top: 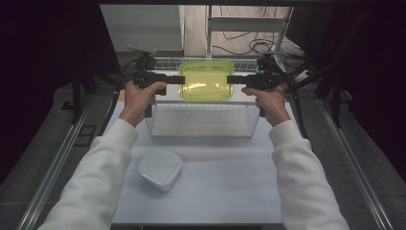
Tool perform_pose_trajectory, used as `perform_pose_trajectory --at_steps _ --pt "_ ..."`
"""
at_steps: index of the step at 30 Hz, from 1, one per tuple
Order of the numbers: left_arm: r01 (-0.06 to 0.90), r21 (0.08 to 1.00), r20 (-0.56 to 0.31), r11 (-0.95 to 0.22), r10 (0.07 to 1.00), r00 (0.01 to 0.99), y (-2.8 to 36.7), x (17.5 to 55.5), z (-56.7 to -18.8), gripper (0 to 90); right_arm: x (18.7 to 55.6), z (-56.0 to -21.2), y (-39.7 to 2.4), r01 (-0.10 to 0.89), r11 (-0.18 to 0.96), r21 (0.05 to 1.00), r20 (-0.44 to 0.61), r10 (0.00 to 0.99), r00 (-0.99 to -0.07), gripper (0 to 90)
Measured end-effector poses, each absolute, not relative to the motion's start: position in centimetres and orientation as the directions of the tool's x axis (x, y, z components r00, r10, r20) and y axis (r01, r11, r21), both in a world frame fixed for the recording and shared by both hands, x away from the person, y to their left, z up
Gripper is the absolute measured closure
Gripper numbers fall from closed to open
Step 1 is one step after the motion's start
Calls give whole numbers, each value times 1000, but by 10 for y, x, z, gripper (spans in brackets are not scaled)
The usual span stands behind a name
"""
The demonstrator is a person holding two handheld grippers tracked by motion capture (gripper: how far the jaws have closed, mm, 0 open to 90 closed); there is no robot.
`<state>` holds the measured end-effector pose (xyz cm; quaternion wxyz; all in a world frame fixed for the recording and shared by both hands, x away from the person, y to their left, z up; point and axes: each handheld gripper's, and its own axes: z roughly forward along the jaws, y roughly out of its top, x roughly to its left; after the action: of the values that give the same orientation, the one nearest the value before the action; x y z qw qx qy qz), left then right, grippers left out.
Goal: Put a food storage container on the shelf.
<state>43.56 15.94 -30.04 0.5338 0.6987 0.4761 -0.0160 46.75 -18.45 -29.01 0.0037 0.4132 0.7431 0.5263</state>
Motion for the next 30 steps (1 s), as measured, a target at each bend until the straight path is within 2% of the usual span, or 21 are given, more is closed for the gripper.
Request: perform_pose_trajectory --at_steps 8,19,30 --pt "749 661 -586 41 651 481 166 462 -316 794 489 -305 -173 683 89 725 476 652 -590 782" --pt "826 548 -707 128 598 377 175 490 -325 785 514 -311 -168 765 -43 643 591 663 -459 773" --pt "850 492 -761 190 569 313 176 508 -337 747 528 -320 -167 816 -101 569 650 663 -371 734"
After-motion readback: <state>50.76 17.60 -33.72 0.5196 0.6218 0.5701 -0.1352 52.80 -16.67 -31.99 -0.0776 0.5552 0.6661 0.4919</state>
